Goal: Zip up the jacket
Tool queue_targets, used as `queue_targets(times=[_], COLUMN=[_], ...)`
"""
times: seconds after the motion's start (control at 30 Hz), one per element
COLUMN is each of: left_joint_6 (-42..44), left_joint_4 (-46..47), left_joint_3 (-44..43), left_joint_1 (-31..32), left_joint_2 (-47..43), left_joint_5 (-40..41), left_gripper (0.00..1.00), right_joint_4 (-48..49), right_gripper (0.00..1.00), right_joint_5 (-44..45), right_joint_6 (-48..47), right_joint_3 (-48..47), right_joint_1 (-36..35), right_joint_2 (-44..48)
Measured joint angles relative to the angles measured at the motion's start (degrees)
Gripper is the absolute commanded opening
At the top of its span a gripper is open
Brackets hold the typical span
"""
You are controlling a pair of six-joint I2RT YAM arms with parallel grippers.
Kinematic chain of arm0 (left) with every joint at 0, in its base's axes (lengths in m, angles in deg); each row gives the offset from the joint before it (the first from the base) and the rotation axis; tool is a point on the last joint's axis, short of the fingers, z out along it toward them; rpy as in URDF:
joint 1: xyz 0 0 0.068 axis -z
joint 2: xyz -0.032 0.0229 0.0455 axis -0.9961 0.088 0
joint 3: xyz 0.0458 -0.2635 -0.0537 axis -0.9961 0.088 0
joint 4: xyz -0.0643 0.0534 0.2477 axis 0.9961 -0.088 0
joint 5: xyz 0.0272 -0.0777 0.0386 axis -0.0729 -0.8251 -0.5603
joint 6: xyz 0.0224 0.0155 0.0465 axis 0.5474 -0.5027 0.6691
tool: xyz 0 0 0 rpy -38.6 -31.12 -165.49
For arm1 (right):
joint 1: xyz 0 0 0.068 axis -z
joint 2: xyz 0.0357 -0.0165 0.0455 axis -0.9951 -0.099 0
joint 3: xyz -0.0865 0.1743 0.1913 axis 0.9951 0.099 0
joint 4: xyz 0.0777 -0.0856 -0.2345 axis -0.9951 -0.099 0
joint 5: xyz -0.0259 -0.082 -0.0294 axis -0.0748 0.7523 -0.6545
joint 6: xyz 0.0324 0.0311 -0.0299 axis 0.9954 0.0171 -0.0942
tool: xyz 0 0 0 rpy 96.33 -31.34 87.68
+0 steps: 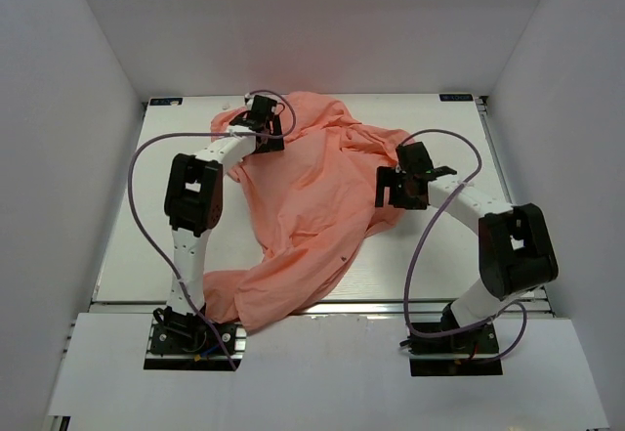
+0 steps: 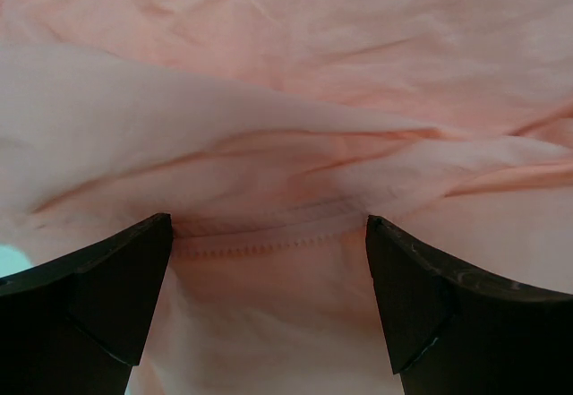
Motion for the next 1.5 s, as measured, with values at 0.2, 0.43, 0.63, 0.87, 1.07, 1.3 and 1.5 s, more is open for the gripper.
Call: queue_targets(times=[0.2, 0.43, 0.63, 0.87, 1.07, 1.3, 1.5], left_joint_6=[1.2, -1.9, -5.8, -11.6, -15.1, -12.9, -11.5], left_joint_4=[-0.7, 4.0, 5.1, 0.5, -6.2, -9.3, -9.9], left_joint_3=[0.0, 11.1, 23.5, 42.6, 44.7, 35.4, 26.9], left_joint_1=[-0.3, -0.3, -0.3, 3.7, 12.5, 13.4, 13.1], left_joint_2=[4.2, -1.5, -9.6, -26.1, -30.0, -30.7, -33.2], left_joint_5=[0.0, -0.2, -2.3, -8.6, -18.6, -21.6, -10.1], left_gripper=[0.98, 0.98, 0.98, 0.98, 0.98, 0.98, 0.98], right_joint_4=[0.2, -1.6, -3.3, -7.8, -3.5, -2.4, -2.1], right_gripper=[0.89, 0.89, 0.89, 0.89, 0.89, 0.89, 0.90], right_joint_5=[1.7, 5.4, 5.4, 2.8, -0.8, -5.6, -3.7], right_joint_6=[1.8, 3.5, 3.1, 0.1, -4.7, -9.2, -6.4], right_joint_3=[-2.2, -12.0, -26.1, -57.0, -71.9, -70.5, -38.7], right_joint_1=[0.0, 0.8, 4.4, 8.2, 9.9, 10.6, 9.9], right_joint_2=[-7.9, -17.0, -27.0, -46.4, -56.1, -52.5, -24.3])
